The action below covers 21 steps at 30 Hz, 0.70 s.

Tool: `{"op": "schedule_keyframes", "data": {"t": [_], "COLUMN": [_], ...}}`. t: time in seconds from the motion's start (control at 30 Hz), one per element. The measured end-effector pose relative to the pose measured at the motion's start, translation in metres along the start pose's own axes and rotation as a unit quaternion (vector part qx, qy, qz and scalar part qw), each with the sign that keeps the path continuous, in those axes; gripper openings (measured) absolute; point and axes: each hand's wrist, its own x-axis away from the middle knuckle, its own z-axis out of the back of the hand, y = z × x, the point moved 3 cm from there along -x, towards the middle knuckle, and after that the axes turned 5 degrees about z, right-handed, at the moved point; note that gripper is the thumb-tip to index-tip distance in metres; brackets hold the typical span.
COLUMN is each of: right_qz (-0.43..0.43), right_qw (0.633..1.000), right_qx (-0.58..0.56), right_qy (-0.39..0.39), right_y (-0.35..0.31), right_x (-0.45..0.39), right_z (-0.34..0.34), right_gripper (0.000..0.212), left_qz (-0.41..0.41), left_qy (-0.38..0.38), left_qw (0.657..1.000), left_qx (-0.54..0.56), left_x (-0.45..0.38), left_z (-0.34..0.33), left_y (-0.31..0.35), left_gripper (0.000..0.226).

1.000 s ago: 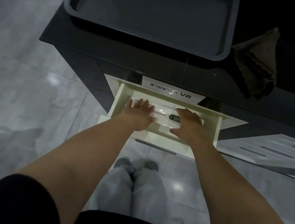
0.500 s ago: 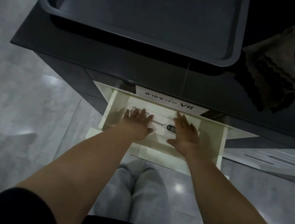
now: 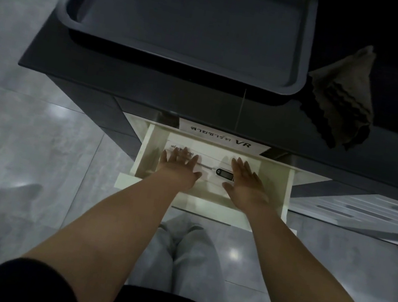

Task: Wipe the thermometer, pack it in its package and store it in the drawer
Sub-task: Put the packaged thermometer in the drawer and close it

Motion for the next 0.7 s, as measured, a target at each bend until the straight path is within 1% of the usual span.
{"op": "schedule_keyframes", "data": {"t": [0.17,0.33,0.37,0.47,0.53,0.6,0.63,0.7], "right_qz": [-0.010,0.011,0.016,0.038,0.058,0.086,0.101,0.116], "right_qw": [1.000,0.999,0.998,0.994,0.990,0.977,0.965,0.930], "right_qx": [-0.006,-0.011,-0.015,-0.013,-0.001,0.004,0.008,0.019], "right_qy": [0.019,0.045,0.057,0.100,0.129,0.194,0.242,0.348], "right_y": [-0.012,-0.026,-0.028,-0.033,-0.036,-0.038,-0.038,-0.036], "right_x": [0.037,0.083,0.092,0.115,0.129,0.145,0.152,0.162], "right_z": [0.023,0.043,0.048,0.064,0.075,0.088,0.094,0.106], "right_gripper": [0.067,0.064,0.063,0.058,0.056,0.053,0.052,0.053], "left_qz": [0.002,0.037,0.045,0.082,0.118,0.169,0.196,0.250], "left_qy": [0.025,0.024,0.025,0.024,0.033,0.031,0.029,0.023], "left_qw": [0.999,0.998,0.997,0.983,0.965,0.930,0.903,0.831], "left_qx": [0.026,0.040,0.057,0.161,0.233,0.326,0.381,0.496], "left_x": [0.041,0.088,0.097,0.121,0.130,0.138,0.141,0.146], "left_z": [0.006,0.016,0.017,0.017,0.013,0.008,0.006,0.004], "left_y": [-0.006,-0.011,-0.011,-0.015,-0.016,-0.015,-0.013,-0.010], "left_gripper": [0.064,0.063,0.062,0.065,0.067,0.071,0.074,0.078]}}
